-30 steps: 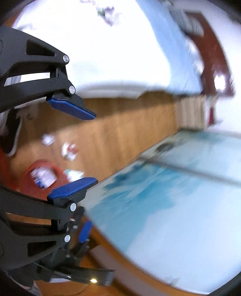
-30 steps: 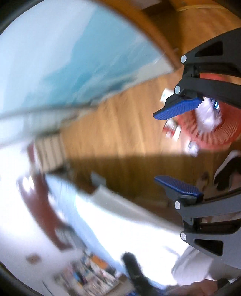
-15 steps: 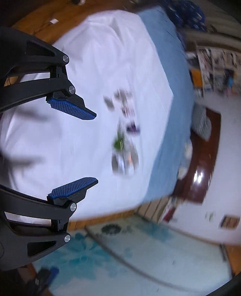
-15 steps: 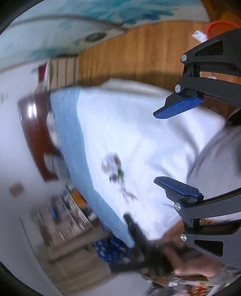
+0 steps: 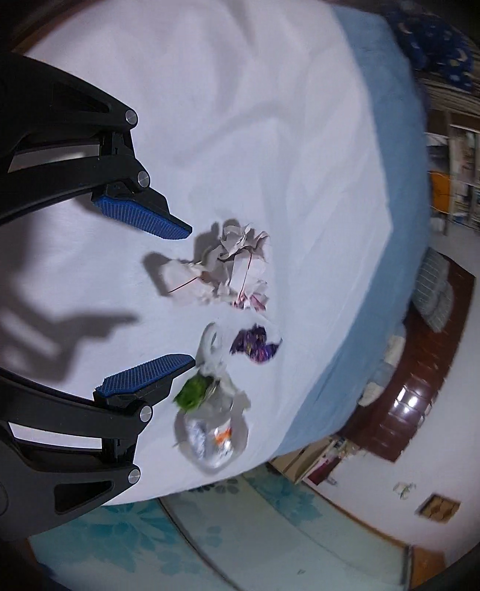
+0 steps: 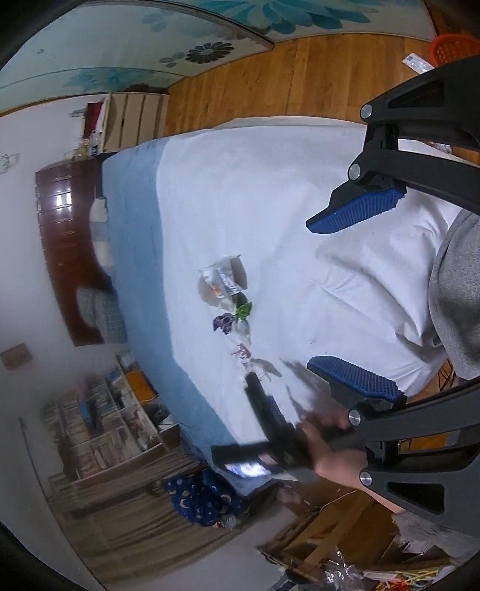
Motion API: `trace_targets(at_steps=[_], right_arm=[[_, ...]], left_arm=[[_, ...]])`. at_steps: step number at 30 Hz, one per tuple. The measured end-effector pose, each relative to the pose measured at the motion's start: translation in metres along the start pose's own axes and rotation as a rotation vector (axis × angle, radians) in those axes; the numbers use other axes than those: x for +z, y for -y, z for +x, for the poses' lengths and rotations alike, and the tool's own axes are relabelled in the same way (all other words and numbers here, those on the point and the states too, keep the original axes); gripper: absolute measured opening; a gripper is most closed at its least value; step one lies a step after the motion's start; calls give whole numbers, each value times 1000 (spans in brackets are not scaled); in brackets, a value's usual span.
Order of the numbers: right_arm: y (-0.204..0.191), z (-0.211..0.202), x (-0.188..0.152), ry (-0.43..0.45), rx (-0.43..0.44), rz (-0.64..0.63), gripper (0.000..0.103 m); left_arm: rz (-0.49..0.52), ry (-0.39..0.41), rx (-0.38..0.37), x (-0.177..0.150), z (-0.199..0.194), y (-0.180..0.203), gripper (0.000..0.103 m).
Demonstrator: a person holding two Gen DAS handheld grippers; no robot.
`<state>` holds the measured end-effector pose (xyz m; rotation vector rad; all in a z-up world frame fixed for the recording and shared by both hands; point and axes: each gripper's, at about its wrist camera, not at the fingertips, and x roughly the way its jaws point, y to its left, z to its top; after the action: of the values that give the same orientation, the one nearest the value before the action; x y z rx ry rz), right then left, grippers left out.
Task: Collect trash
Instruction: 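Grasp the crumpled paper with the left tool while the right tool grasps a small paper ball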
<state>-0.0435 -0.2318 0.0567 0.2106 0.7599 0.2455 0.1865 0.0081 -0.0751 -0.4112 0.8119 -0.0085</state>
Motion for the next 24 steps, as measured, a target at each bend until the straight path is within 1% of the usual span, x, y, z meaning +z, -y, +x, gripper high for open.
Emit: trace_targets(at_steps=[2,3,4,5,6,8,10,13,17,21,23,24], right_arm=[[4,7,2,-15,-2,-5,69],[3,10,3,-21,-5,-11,69],[3,12,4,-26,-5,-17,69],[3,14,4,-33,-5,-21,69],[5,16,5,-40,-13,-22,69],[5,19,5,-49,-16,-21,69],[5,20,6,-49,-19,-17,69],[5,21,9,-43,-23,-17,69],[4,30,16,-37,2,-4,69],[-4,63,38,-40,64,42,69],[-17,84,50,-38,82,32,70],[-29,97,57,-19,86,5,70]], left_arm=[[-20,-39,-19,5,14,-4,64],[-23,-57,-31,8,21,-4,62],[-27,-78,-57,10,27,-4,49],[-29,-93,-66,10,30,-6,29],[-32,-110,-69,10,33,-5,22],[-54,-113,-77,7,33,-8,21],[-61,-110,-89,5,31,-9,18],[-57,-100,-107,3,20,-9,17],[-50,-45,-124,2,-14,-11,17],[-47,24,-152,1,-52,-21,17],[-72,52,-160,-2,-64,-32,17],[-85,58,-158,-4,-68,-37,17]])
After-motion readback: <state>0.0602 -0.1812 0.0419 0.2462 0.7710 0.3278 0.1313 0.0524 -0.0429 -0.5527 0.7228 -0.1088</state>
